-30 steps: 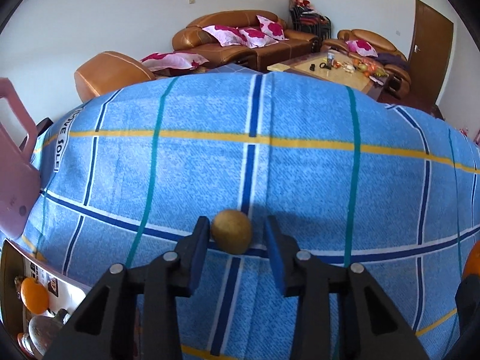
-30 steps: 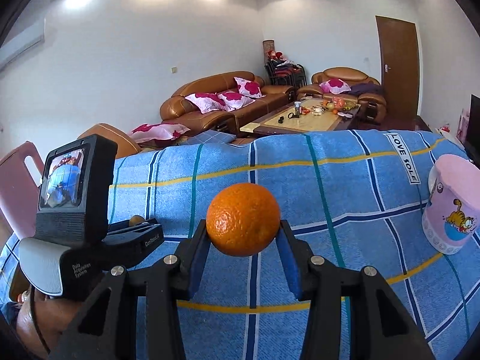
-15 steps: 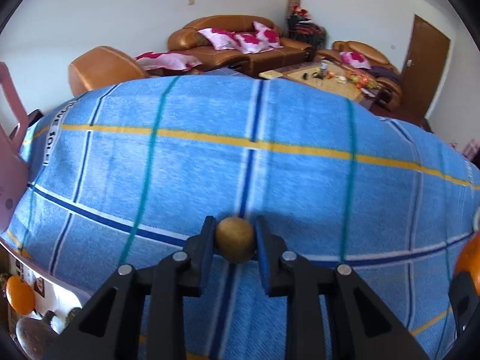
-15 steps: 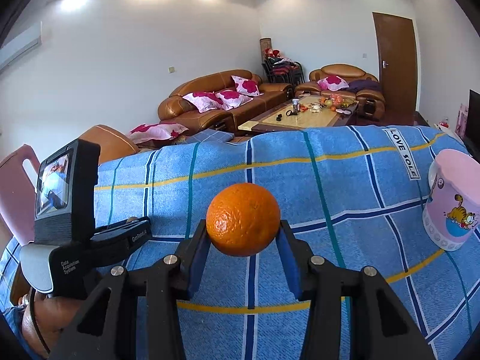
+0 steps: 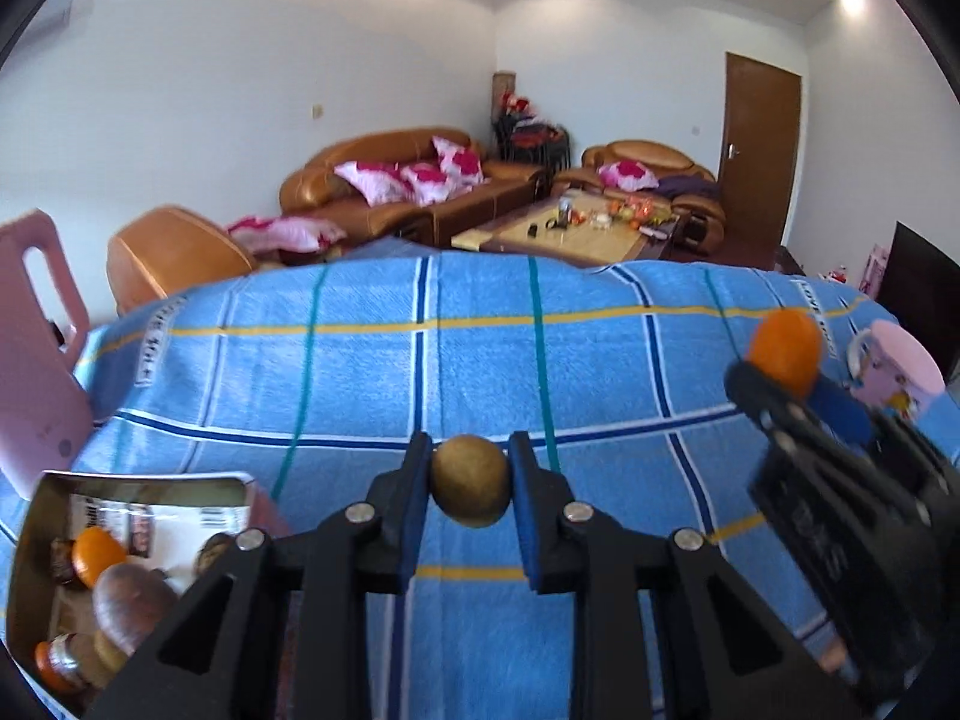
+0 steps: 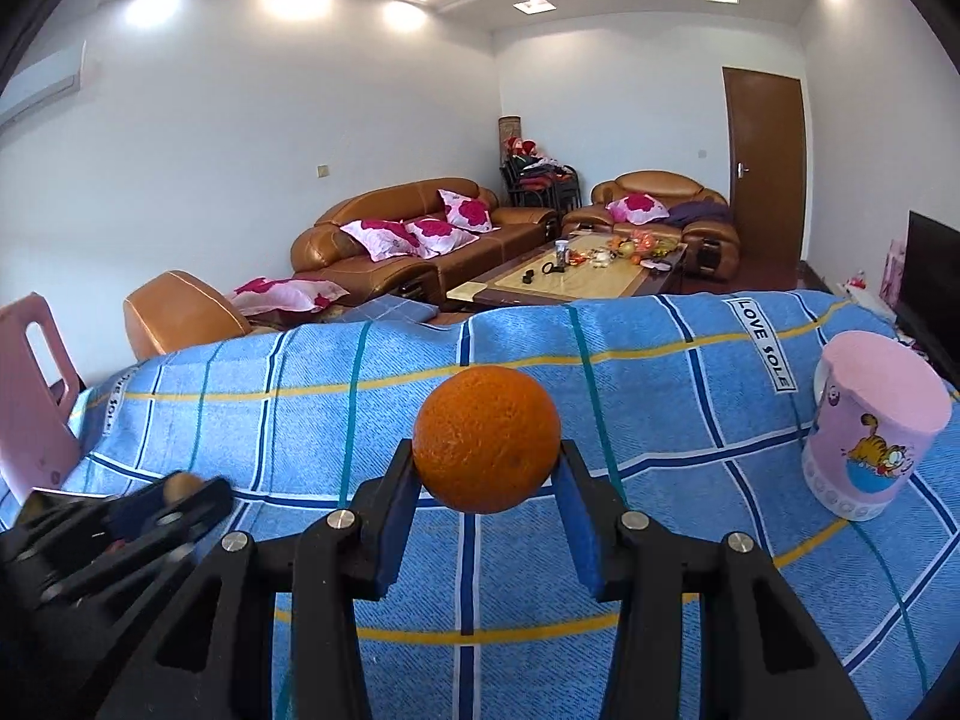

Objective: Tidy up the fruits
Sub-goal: 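Carry the orange with the right tool while the left tool carries the kiwi-like fruit over the tin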

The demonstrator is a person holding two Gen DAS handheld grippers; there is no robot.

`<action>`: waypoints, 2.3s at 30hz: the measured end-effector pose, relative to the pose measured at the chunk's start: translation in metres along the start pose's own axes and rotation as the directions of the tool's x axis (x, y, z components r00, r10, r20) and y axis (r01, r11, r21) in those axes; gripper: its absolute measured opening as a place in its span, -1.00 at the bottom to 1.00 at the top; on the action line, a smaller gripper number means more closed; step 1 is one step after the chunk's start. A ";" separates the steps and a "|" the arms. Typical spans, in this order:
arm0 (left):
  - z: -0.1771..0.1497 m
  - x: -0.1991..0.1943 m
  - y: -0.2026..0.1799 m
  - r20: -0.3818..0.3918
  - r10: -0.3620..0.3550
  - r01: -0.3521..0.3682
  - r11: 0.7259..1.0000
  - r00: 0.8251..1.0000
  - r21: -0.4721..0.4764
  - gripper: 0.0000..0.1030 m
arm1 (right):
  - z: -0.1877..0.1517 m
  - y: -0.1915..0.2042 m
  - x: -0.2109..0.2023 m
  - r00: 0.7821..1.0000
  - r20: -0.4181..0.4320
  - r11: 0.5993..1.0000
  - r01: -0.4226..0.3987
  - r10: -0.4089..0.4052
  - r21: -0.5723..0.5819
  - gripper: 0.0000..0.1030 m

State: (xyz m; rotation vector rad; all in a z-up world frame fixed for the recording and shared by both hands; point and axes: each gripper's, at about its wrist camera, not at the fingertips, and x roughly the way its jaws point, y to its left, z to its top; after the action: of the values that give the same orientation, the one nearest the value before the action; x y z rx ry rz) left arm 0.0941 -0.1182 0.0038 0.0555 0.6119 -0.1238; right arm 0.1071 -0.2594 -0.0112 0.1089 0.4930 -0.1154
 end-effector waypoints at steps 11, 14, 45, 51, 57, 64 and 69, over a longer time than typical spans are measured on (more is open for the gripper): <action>-0.024 -0.031 0.018 0.079 0.026 -0.031 0.998 0.997 0.060 -0.48 | -0.009 0.016 -0.032 0.993 0.085 0.996 0.086 -0.083 -0.036 -0.09; -0.029 -0.034 0.025 0.071 0.018 -0.022 0.998 0.997 0.051 -0.48 | -0.014 0.018 -0.042 0.993 0.081 0.996 0.090 -0.088 -0.022 -0.09; -0.061 -0.086 0.102 0.176 0.039 -0.051 0.996 0.984 0.069 -0.48 | -0.057 0.078 -0.110 0.996 0.065 0.997 0.065 -0.062 -0.037 -0.09; -0.063 -0.089 0.122 0.186 0.046 -0.057 0.997 0.982 0.050 -0.48 | -0.062 0.105 -0.114 0.998 0.059 0.997 0.028 -0.024 -0.071 -0.09; -0.063 -0.092 0.139 0.203 0.055 -0.066 0.997 0.978 0.049 -0.48 | -0.066 0.128 -0.115 0.999 0.051 0.995 -0.011 0.016 -0.095 -0.09; -0.059 -0.091 0.165 0.208 0.066 -0.071 0.997 0.976 0.015 -0.48 | -0.069 0.157 -0.112 0.998 0.034 0.990 -0.056 0.061 -0.130 -0.09; -0.058 -0.089 0.182 0.207 0.081 -0.080 0.997 0.975 -0.010 -0.48 | -0.071 0.178 -0.111 0.995 0.023 0.985 -0.092 0.096 -0.147 -0.09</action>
State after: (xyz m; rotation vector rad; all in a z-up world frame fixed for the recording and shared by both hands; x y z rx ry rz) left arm 0.0132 0.0757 0.0101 0.0648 0.4005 -0.0496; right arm 0.0013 -0.0653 -0.0068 -0.0128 0.4638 0.0118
